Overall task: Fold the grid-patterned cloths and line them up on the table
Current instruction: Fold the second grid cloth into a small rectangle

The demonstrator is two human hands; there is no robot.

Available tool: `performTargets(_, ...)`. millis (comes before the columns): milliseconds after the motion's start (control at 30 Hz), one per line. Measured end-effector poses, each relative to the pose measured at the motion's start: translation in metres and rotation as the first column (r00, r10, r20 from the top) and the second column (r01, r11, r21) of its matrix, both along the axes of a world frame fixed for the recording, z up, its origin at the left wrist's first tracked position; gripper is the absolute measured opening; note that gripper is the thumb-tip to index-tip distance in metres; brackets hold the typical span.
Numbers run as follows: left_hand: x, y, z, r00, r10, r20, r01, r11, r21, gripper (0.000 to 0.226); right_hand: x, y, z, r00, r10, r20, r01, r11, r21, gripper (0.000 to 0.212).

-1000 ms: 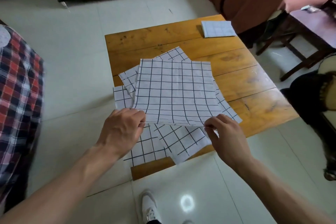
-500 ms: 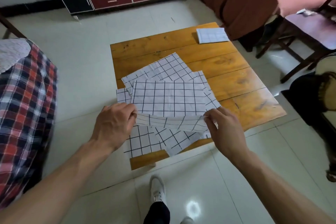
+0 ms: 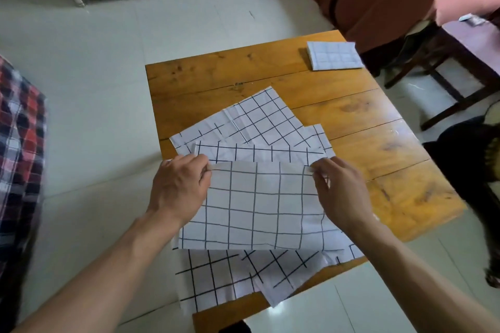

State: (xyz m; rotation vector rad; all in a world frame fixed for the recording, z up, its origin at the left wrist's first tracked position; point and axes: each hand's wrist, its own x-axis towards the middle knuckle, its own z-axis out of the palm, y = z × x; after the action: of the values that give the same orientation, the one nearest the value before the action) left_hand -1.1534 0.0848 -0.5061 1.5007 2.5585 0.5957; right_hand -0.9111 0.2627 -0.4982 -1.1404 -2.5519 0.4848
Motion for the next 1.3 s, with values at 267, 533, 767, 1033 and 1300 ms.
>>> performTargets(267, -0.035, 0.035, -0.038, 0.998, -0.013, 0.054, 0.016, 0.999, -0.047, 0.014, -0.027, 0.031, -0.032, 0.997, -0.016, 0.076, 0.018, 0.999, -0.031, 0.012)
performTargets(533, -0.054, 0.057, -0.056, 0.998, -0.019, 0.06, 0.024, 0.996, -0.086, 0.016, -0.044, 0.061, -0.05, 0.986, -0.022, 0.167, 0.032, 0.998, -0.057, 0.008)
performTargets(767, -0.06, 0.077, -0.079, 0.997, -0.015, 0.074, 0.024, 0.992, -0.125, 0.013, -0.049, 0.082, -0.071, 0.97, -0.02, 0.242, 0.046, 0.994, -0.101, 0.008)
performTargets(1033, -0.059, 0.084, -0.089, 1.0, 0.022, 0.004, -0.021, 0.991, -0.131, 0.052, -0.048, 0.084, -0.084, 0.951, -0.059, 0.303, 0.102, 0.987, -0.126, 0.034)
performTargets(1300, -0.035, 0.071, -0.091, 0.996, -0.082, -0.031, 0.078, 0.99, -0.113, 0.029, -0.043, 0.056, -0.081, 0.968, 0.052, 0.245, -0.017, 0.989, -0.145, 0.024)
